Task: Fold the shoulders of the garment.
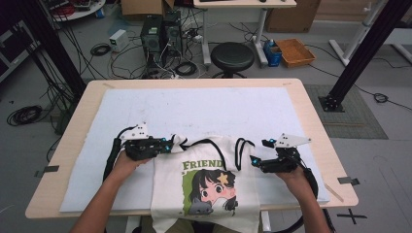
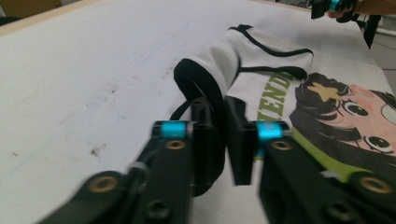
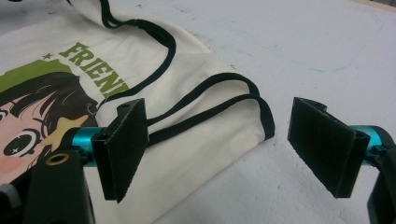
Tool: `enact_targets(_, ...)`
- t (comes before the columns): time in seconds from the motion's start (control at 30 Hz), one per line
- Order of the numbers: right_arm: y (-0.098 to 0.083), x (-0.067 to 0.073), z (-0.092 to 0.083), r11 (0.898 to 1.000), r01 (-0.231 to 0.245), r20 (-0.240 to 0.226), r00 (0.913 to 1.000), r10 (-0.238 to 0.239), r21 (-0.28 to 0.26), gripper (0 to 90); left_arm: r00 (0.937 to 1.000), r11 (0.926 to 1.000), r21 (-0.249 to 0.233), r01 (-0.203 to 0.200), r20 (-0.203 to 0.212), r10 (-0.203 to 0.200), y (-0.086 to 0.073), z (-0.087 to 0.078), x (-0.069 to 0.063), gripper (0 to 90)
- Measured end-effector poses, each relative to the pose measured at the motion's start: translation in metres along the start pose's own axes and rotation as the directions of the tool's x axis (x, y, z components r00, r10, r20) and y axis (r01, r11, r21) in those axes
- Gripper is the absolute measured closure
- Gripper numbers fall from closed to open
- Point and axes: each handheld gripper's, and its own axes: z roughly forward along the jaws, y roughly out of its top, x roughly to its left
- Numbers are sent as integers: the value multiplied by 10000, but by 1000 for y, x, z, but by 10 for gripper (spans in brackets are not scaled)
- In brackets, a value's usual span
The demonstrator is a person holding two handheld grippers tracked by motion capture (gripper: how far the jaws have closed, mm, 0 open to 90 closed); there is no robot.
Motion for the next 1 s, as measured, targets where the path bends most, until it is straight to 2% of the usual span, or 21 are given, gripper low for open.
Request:
enact_targets(0.03, 0, 0, 0, 10000, -18, 1, 10000, 18, 17, 201, 9998, 9999, 57, 161, -69, -160, 0, -1, -1, 642)
enact_targets(0.07, 0, 0, 1, 10000, -20, -11, 10000, 20, 44, 201, 9994, 9996, 102, 269, -200, -267, 2, -4, -3, 565)
enact_targets(0.13, 0, 1, 1, 10000, -34, -56, 10000, 35, 70, 201, 9990, 9999, -102, 64, -449, -68, 6, -10, -7, 477)
enact_targets(0.2, 1, 2, 2, 10000, -17, -68, 10000, 17, 73, 201, 9992, 9992, -394, -22, -402, 6, 10, -14, -13, 466)
enact_targets(0.27, 1, 3, 3, 9999, 21, -106, 9999, -19, 131, 201, 9996, 9997, -44, -258, -144, 257, 11, -13, -20, 449)
enact_targets(0.3, 2, 3, 3, 9998, 93, -137, 9999, -91, 166, 201, 9989, 9985, 296, -453, 81, 451, 10, -10, -24, 448)
enact_targets(0.37, 3, 6, 5, 9994, 181, -299, 9994, -172, 302, 207, 9963, 9908, 1117, -762, 470, 714, 5, 0, -35, 427)
enact_targets(0.4, 4, 8, 5, 9988, 314, -412, 9987, -298, 367, 227, 9948, 9868, 1328, -922, 558, 854, 3, 3, -37, 417)
enact_targets(0.53, 8, 16, 10, 9968, 577, -809, 9953, -532, 548, 257, 9920, 9766, 1845, -1104, 812, 968, -7, 17, -47, 417)
enact_targets(0.63, 11, 25, 17, 9918, 1025, -1490, 9847, -903, 766, 384, 9897, 9641, 2338, -1262, 953, 1064, -11, 23, -51, 441)
enact_targets(0.67, 12, 30, 21, 9875, 1299, -1782, 9775, -1124, 896, 437, 9877, 9568, 2529, -1437, 966, 1228, -12, 23, -51, 513)
enact_targets(0.7, 16, 39, 29, 9752, 1914, -2256, 9605, -1629, 1108, 528, 9873, 9507, 2709, -1507, 896, 1310, -13, 24, -52, 655)
enact_targets(0.73, 16, 39, 29, 9752, 1914, -2256, 9605, -1629, 1108, 528, 9858, 9453, 2832, -1618, 902, 1417, -14, 24, -52, 655)
enact_targets(0.77, 17, 48, 38, 9585, 2487, -2325, 9491, -2124, 1396, 584, 9863, 9464, 2799, -1614, 785, 1450, -15, 23, -52, 764)
enact_targets(0.8, 17, 48, 38, 9585, 2487, -2325, 9491, -2124, 1396, 584, 9848, 9437, 2831, -1712, 758, 1560, -15, 23, -52, 764)
enact_targets(0.83, 16, 53, 48, 9356, 3018, -2368, 9372, -2559, 1834, 665, 9846, 9454, 2758, -1737, 688, 1608, -15, 21, -51, 840)
enact_targets(0.87, 16, 53, 48, 9356, 3018, -2368, 9372, -2559, 1834, 665, 9855, 9490, 2665, -1685, 664, 1563, -14, 20, -51, 840)
enact_targets(0.9, 16, 54, 50, 9277, 3126, -2362, 9354, -2632, 2043, 724, 9877, 9563, 2487, -1535, 664, 1413, -14, 18, -50, 846)
enact_targets(0.93, 15, 55, 53, 9135, 3365, -2285, 9307, -2856, 2288, 790, 9889, 9606, 2371, -1449, 677, 1325, -14, 15, -49, 848)
enact_targets(0.97, 16, 53, 51, 9125, 3354, -2145, 9333, -2880, 2343, 869, 9893, 9645, 2234, -1409, 697, 1283, -14, 12, -48, 851)
enact_targets(1.0, 16, 53, 51, 9125, 3354, -2145, 9333, -2880, 2343, 869, 9907, 9705, 2043, -1280, 718, 1156, -14, 9, -47, 851)
